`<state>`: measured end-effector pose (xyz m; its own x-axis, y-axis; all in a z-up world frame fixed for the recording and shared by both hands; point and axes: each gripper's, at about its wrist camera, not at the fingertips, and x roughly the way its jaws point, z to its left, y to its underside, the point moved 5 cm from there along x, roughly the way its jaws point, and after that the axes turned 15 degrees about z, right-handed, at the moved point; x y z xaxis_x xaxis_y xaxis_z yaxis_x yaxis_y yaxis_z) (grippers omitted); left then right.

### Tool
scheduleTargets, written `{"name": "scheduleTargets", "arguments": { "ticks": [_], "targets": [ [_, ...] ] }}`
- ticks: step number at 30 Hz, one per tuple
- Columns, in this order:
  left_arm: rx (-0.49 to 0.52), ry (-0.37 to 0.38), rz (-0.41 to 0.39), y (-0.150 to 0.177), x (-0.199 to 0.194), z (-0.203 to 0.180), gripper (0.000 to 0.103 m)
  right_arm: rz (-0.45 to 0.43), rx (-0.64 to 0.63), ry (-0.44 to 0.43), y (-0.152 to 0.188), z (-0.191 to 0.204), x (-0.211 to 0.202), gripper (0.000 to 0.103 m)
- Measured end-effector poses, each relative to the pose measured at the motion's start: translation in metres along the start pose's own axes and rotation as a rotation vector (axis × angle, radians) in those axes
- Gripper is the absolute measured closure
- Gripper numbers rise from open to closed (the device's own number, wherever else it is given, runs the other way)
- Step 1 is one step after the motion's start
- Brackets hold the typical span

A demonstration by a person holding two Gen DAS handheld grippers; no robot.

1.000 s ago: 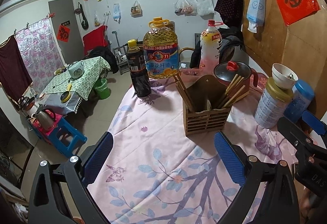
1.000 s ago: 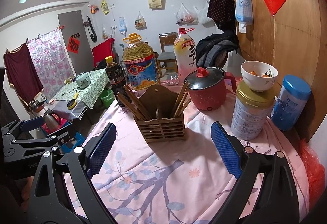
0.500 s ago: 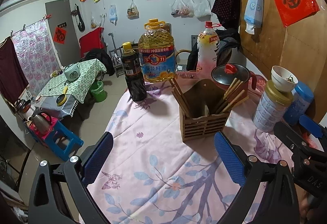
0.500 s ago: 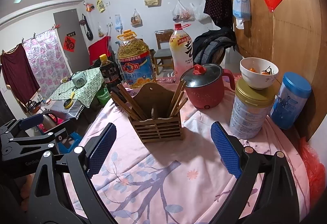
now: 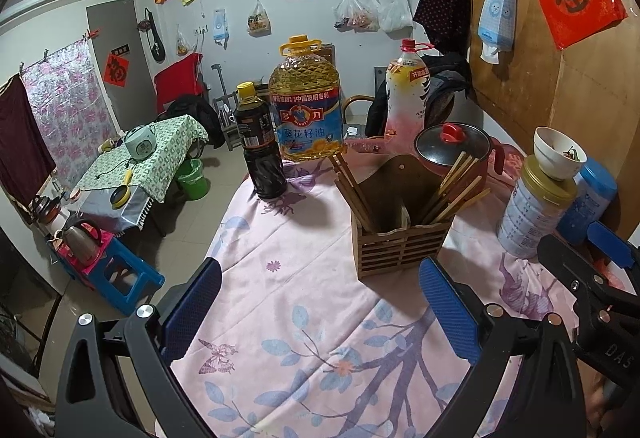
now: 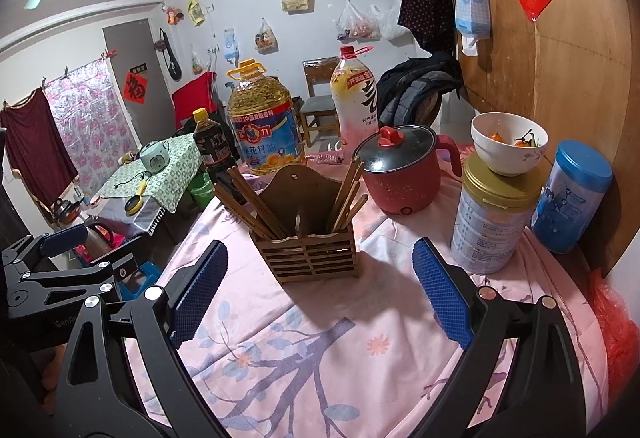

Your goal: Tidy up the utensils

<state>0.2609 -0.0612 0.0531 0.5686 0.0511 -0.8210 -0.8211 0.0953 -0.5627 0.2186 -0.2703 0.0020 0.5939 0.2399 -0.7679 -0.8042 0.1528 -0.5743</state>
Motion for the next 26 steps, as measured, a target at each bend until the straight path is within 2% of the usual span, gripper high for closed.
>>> {"name": "scheduleTargets", "arguments": {
  "ticks": [26],
  "targets": [
    [0.003,-0.020,-0.009,-0.0015,-0.0014,0.0008,0.006,-0.022,0.011,-0.002,-0.0005,-0.0027,-0.0051,0.012]
  ]
}}
